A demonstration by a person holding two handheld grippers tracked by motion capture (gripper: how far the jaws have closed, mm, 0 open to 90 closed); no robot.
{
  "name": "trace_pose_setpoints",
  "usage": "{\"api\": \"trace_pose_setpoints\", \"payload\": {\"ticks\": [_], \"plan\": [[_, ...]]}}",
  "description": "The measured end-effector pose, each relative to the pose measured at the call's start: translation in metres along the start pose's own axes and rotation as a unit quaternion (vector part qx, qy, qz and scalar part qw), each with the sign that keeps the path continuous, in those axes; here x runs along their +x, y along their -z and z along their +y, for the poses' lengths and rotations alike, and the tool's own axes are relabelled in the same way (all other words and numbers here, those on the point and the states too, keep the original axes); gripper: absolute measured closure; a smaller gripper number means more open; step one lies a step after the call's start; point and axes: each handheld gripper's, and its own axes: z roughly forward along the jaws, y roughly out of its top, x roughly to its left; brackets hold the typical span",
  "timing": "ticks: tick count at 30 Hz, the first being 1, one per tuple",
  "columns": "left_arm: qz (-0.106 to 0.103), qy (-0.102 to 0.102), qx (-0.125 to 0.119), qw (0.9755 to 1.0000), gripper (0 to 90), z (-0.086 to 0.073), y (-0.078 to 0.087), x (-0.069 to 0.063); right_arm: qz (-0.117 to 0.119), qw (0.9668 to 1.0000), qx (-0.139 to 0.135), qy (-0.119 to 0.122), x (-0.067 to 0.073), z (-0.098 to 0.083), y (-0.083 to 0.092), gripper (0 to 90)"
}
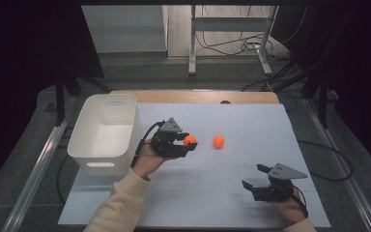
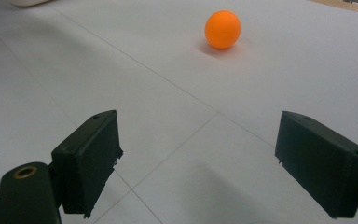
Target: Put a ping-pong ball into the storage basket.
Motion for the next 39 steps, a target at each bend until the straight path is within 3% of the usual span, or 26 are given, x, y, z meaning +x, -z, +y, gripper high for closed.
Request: {"api": "trace_pose_setpoints", "payload": {"ticks": [18, 39], "plan": [[0.007, -0.007, -0.031, 0.9995, 50.3, 0.006, 0.025, -0.001, -0.003, 1.0, -0.001, -0.003, 0.0, 0.0, 0.0, 14.5], [0.031, -0.003, -0.078, 0.9964, 50.3, 0.009, 0.056, 0.005, -0.004, 1.0, 0.0, -0.002, -0.001, 0.0, 0.0, 14.6]]}}
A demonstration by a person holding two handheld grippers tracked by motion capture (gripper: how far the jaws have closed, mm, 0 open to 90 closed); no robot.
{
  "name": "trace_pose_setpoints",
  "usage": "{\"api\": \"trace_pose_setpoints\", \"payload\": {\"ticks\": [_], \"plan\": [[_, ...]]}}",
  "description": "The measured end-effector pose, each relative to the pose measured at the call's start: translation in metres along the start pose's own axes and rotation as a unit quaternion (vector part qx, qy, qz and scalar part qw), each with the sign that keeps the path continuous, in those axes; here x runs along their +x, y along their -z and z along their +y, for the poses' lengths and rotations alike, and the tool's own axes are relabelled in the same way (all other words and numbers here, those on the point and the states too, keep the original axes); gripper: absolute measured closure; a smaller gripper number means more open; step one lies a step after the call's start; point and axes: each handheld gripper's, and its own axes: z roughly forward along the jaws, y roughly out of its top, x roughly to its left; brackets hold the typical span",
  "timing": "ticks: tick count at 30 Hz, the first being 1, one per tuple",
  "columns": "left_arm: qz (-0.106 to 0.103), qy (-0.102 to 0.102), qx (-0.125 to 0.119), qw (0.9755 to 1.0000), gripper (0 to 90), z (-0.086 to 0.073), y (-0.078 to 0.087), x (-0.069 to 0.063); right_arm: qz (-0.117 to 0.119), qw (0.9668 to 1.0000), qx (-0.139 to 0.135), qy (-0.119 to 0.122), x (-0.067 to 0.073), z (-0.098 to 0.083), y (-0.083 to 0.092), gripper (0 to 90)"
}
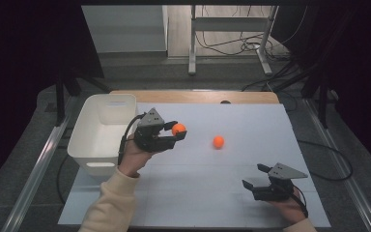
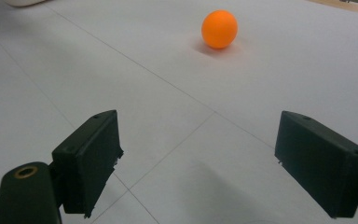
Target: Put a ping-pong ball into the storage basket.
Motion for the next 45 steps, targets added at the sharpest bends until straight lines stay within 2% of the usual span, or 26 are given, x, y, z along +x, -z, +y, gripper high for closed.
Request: {"api": "trace_pose_setpoints", "payload": {"ticks": [7, 15, 23, 28, 33, 45], "plan": [[0.008, -0.001, -0.016, 0.9998, 50.3, 0.003, 0.014, 0.002, -0.001, 1.0, 0.002, 0.0, 0.0, 0.0, 0.0, 14.6], [0.015, -0.001, -0.023, 0.9996, 50.3, 0.005, 0.021, 0.004, -0.001, 1.0, 0.001, -0.002, 0.0, 0.0, 0.0, 14.6], [0.03, 0.004, -0.035, 0.999, 50.3, 0.008, 0.031, 0.008, -0.004, 1.0, -0.003, -0.003, -0.001, 0.001, 0.001, 14.6], [0.037, 0.013, -0.04, 0.9985, 50.3, 0.011, 0.038, 0.013, -0.004, 1.0, -0.003, -0.002, 0.0, 0.001, 0.002, 14.6], [0.06, 0.014, -0.033, 0.9975, 50.3, 0.016, 0.043, 0.023, -0.002, 1.0, -0.005, -0.003, 0.0, 0.001, 0.002, 14.7], [0.076, 0.039, -0.04, 0.9955, 50.3, 0.016, 0.046, 0.04, -0.001, 1.0, -0.005, -0.003, 0.0, 0.001, 0.002, 14.6]]}}
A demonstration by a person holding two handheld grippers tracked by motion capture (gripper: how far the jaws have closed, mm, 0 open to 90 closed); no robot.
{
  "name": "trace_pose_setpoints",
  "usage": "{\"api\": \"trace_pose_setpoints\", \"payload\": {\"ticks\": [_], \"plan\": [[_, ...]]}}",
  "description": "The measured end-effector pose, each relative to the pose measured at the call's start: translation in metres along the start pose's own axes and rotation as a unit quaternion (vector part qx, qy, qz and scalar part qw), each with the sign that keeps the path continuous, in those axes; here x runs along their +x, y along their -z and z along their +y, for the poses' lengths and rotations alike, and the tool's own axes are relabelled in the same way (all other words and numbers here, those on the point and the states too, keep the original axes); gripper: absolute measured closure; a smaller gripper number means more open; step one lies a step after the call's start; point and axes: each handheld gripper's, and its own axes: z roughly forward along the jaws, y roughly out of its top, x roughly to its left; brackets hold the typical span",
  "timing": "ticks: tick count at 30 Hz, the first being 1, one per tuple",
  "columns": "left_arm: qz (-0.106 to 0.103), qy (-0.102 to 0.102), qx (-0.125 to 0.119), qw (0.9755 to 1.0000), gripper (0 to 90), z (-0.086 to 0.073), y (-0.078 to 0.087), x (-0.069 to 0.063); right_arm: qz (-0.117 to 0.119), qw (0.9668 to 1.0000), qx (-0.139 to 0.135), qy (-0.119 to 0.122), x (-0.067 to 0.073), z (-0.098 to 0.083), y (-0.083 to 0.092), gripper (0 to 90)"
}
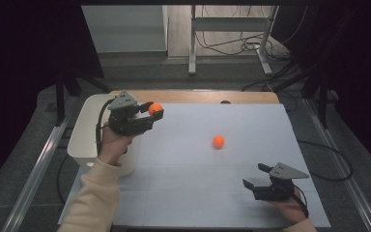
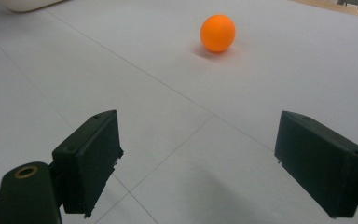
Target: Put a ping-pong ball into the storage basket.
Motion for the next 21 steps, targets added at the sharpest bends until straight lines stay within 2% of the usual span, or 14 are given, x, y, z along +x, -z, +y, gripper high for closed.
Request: {"api": "trace_pose_setpoints", "payload": {"ticks": [13, 21], "plan": [[0.018, 0.021, -0.003, 0.9996, 50.3, -0.001, 0.007, 0.018, -0.001, 1.0, -0.001, -0.004, -0.001, 0.0, 0.0, 14.8], [0.031, 0.023, -0.001, 0.9992, 50.3, -0.002, 0.01, 0.025, -0.003, 1.0, 0.0, -0.005, -0.001, 0.0, 0.0, 14.8]]}}
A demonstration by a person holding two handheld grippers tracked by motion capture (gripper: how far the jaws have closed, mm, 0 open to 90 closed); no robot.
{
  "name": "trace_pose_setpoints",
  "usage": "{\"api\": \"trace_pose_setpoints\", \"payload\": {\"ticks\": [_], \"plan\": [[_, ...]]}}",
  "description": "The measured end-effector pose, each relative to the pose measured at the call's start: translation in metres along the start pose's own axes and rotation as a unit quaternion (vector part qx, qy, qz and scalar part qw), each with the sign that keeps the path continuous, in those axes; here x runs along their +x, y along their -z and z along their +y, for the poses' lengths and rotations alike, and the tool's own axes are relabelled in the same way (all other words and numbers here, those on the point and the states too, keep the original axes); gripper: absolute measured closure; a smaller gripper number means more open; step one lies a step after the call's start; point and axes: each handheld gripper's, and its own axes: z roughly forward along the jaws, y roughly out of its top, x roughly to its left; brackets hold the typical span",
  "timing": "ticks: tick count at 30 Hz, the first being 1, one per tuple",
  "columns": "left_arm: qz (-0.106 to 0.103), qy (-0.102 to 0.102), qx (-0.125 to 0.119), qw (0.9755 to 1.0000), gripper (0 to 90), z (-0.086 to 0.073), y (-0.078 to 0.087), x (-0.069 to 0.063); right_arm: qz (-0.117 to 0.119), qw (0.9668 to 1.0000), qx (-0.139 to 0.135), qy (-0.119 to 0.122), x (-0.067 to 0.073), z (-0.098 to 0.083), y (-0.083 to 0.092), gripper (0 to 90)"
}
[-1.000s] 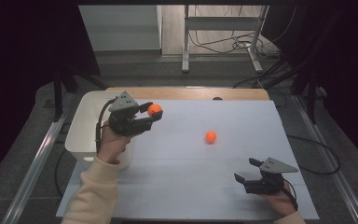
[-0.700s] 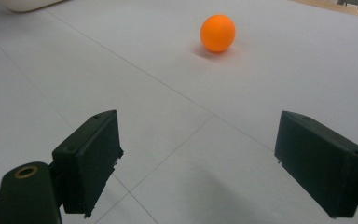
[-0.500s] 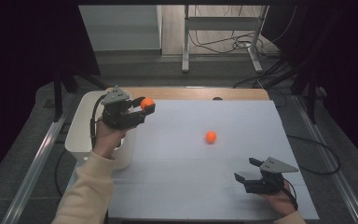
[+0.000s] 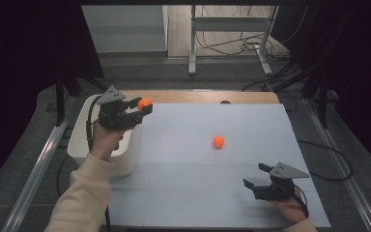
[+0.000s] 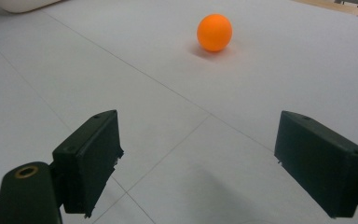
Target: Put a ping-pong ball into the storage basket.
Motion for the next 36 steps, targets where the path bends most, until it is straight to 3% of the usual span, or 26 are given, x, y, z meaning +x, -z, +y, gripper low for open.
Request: {"api": "trace_pose_setpoints", "payload": {"ticks": [17, 36], "plan": [[0.03, 0.015, 0.014, 0.9993, 50.3, -0.003, 0.002, 0.021, -0.003, 1.0, 0.003, -0.002, -0.001, 0.0, -0.001, 14.8], [0.073, 0.027, 0.031, 0.9965, 50.3, -0.005, 0.01, 0.044, -0.005, 1.0, 0.004, -0.004, -0.001, 0.0, -0.001, 14.9]]}}
